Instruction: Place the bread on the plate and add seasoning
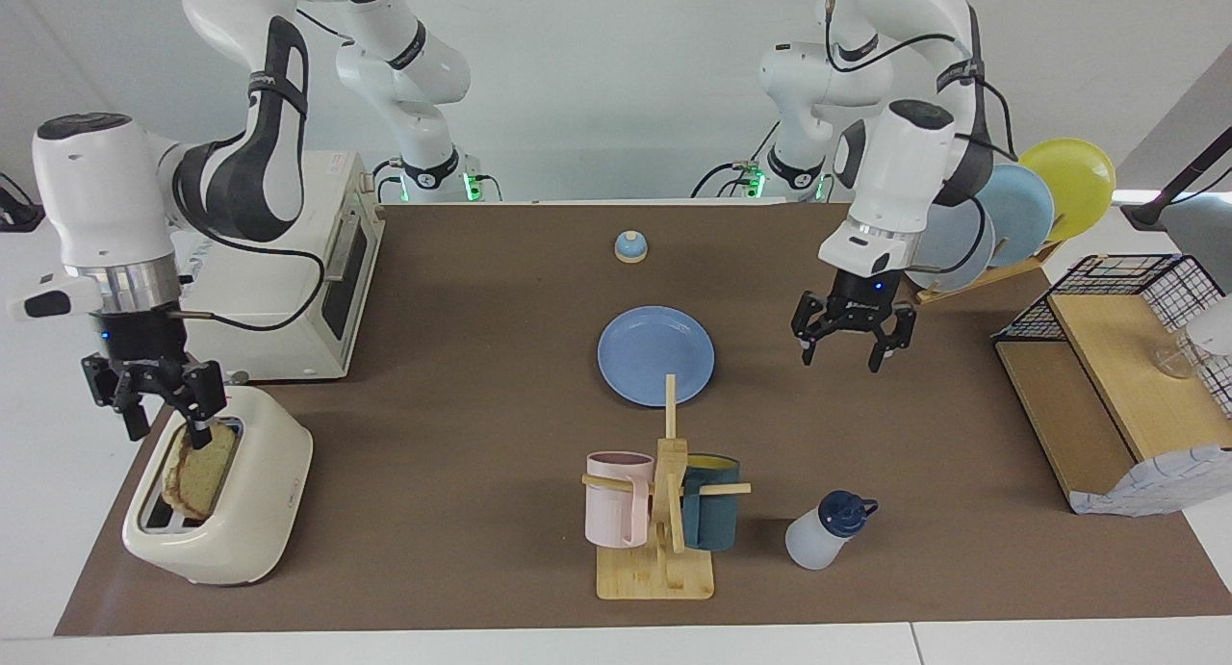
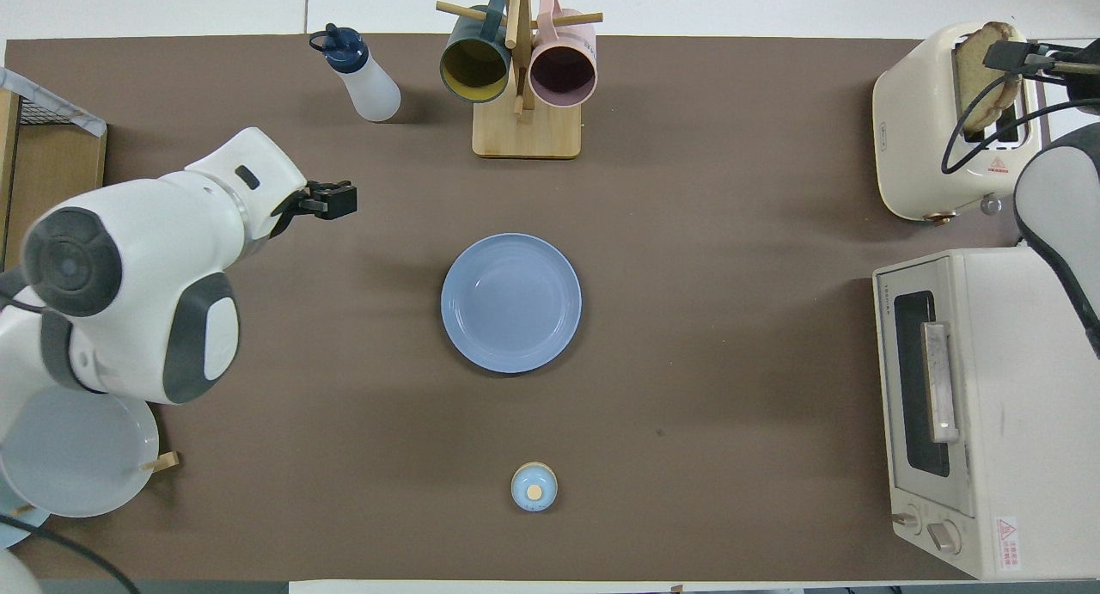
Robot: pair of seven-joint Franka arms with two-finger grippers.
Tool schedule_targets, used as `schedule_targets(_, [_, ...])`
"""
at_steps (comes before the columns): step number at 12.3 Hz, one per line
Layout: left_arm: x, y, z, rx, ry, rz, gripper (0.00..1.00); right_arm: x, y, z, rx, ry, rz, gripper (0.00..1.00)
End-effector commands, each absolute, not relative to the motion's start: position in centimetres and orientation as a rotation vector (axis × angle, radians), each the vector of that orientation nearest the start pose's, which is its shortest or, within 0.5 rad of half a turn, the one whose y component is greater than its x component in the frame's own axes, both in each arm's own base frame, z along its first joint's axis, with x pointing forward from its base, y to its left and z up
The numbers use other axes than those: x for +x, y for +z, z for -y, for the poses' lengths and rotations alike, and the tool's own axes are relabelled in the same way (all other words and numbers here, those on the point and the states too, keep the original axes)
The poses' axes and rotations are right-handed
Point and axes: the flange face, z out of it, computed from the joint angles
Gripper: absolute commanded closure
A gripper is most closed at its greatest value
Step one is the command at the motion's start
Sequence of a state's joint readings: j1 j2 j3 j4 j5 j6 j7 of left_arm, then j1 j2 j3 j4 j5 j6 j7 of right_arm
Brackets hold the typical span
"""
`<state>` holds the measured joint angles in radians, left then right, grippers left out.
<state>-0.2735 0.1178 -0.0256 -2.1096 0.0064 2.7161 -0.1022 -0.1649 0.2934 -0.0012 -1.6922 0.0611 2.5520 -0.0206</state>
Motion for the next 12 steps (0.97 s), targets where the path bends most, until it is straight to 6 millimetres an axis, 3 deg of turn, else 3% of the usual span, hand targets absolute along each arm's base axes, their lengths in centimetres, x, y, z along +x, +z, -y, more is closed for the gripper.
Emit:
schedule_targets(1, [59.3, 37.7, 18.1, -3.110, -0.863, -0.298, 0.00, 67.7, 48.0, 11.2, -3.006, -0.879, -0.243, 0.35])
schedule_targets(2, [59.7, 36.7, 18.2, -3.105, -0.892, -0.298, 0.00, 67.7, 48.0, 11.1, -3.013, -0.876, -0.217, 0.52])
schedule_targets(4, [61.0, 34.0, 19.0, -3.091, -0.970, -0.306, 0.00, 67.5, 47.9, 11.2, -3.030, -0.855, -0.177, 0.96])
schedule_targets(6, [63.2, 32.3, 19.8, -3.033, -1.012, -0.277, 0.00, 67.4, 48.1, 11.7, -3.062, -0.838, -0.069, 1.00])
schedule_targets(8, [65.3, 32.3, 20.9, -2.987, -1.071, -0.123, 0.00, 67.4, 48.9, 12.3, -3.082, -0.792, -0.037, 1.00])
schedule_targets(10, [66.0, 31.7, 21.7, -2.983, -1.083, -0.091, 0.00, 67.9, 53.0, 11.7, -3.113, -0.730, 0.105, 1.00])
schedule_targets(11, [66.2, 31.0, 22.1, -2.981, -1.082, -0.095, 0.00, 67.9, 56.2, 10.6, -3.118, -0.714, 0.166, 1.00])
schedule_targets(12, [66.7, 30.5, 22.3, -2.976, -1.083, -0.095, 0.00, 66.5, 59.1, 9.7, -3.133, -0.629, 0.202, 1.00])
